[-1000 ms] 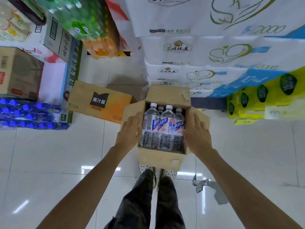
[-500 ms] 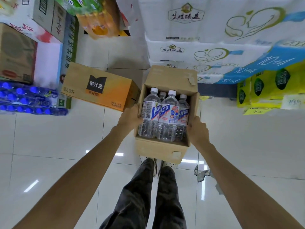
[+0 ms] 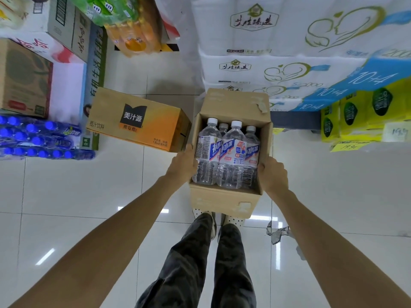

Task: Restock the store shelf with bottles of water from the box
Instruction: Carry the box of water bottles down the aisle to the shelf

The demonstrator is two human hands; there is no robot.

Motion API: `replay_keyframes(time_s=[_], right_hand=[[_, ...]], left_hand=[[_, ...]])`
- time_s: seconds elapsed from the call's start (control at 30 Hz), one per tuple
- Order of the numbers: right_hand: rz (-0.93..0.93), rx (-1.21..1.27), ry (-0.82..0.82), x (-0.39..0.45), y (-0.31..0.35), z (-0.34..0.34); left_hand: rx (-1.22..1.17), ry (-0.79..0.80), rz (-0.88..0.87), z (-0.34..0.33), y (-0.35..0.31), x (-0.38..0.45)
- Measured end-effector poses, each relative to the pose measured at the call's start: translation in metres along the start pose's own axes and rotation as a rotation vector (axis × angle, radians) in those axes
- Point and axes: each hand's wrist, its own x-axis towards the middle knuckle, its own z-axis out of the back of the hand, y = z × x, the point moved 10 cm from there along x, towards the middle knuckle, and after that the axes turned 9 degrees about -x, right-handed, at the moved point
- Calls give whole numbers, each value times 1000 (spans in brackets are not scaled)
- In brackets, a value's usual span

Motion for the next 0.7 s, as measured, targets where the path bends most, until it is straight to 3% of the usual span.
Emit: replay_keyframes(time_s=[0.13, 0.4, 0.7], right_hand=[[-5, 12, -8, 1, -1, 0], [17, 18, -12, -12, -5, -1], [83, -73, 56, -70, 10, 20]], left_hand=[[-106, 179, 69, -1, 4, 13], [-34, 115, -73, 5, 3, -4], [-64, 131, 36, 14, 28, -74]])
